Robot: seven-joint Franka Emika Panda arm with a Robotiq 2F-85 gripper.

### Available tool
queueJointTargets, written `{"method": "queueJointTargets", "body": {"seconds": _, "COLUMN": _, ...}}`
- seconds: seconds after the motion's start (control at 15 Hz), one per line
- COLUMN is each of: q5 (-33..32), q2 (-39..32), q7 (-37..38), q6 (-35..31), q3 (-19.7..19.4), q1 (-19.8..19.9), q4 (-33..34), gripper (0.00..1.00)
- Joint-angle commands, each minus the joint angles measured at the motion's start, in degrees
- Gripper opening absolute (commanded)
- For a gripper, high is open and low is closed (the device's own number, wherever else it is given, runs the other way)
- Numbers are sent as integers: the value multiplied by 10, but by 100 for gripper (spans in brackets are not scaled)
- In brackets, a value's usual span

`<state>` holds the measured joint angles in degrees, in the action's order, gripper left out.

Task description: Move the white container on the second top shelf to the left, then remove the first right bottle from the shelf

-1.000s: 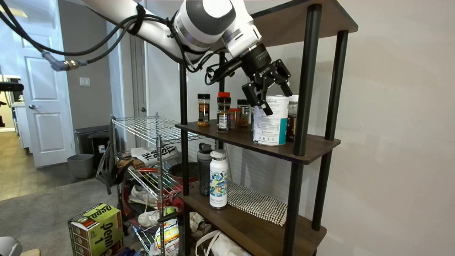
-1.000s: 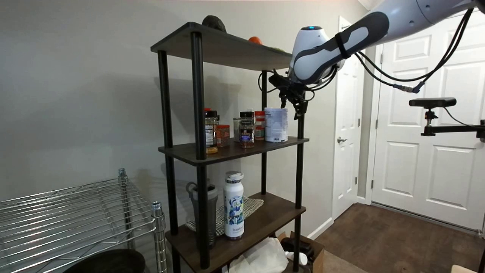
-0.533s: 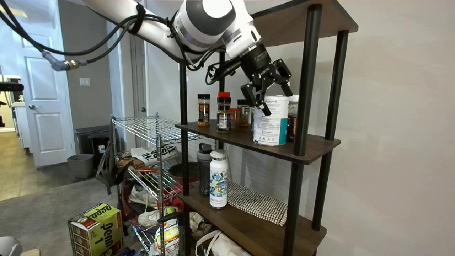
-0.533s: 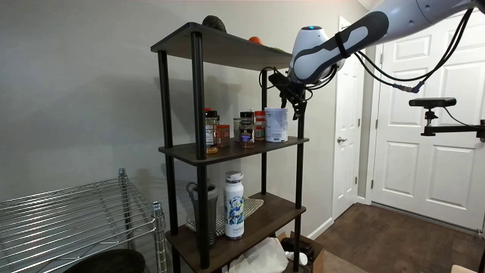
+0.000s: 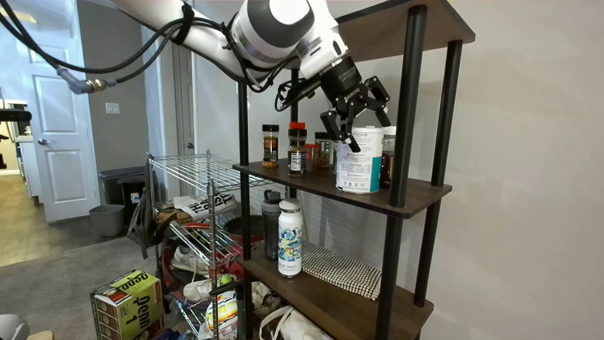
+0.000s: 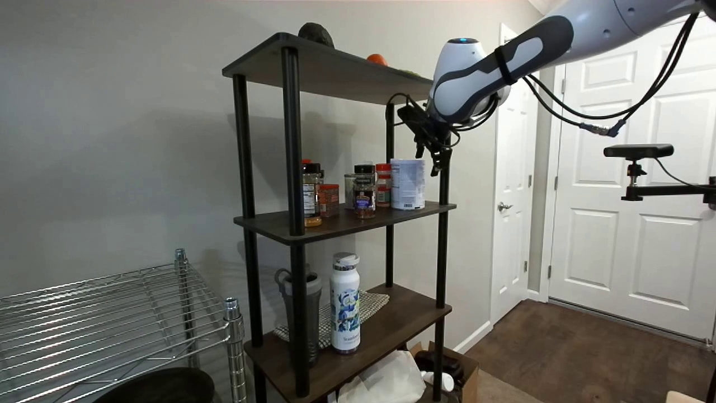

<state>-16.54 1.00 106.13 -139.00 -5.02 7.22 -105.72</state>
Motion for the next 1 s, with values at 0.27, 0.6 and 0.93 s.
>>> {"method": "queueJointTargets", "body": {"seconds": 0.27, "q5": 43, "q2": -18, "q7": -14, "q6": -30, "q3": -14, "q1": 1, "q4": 7, "gripper": 100}}
{"method": "queueJointTargets", "body": {"seconds": 0.6, "q5": 69, "q2": -28, "q7": -45, "q6": -29, "q3": -12, "q1": -5, "q4": 2, "gripper": 100}}
{"method": "queueJointTargets", "body": {"seconds": 0.93, "q5": 71, "q2": -24, "q7": -72, "q6": -27, "q3": -10, "q1": -8, "q4": -10, "gripper": 100}}
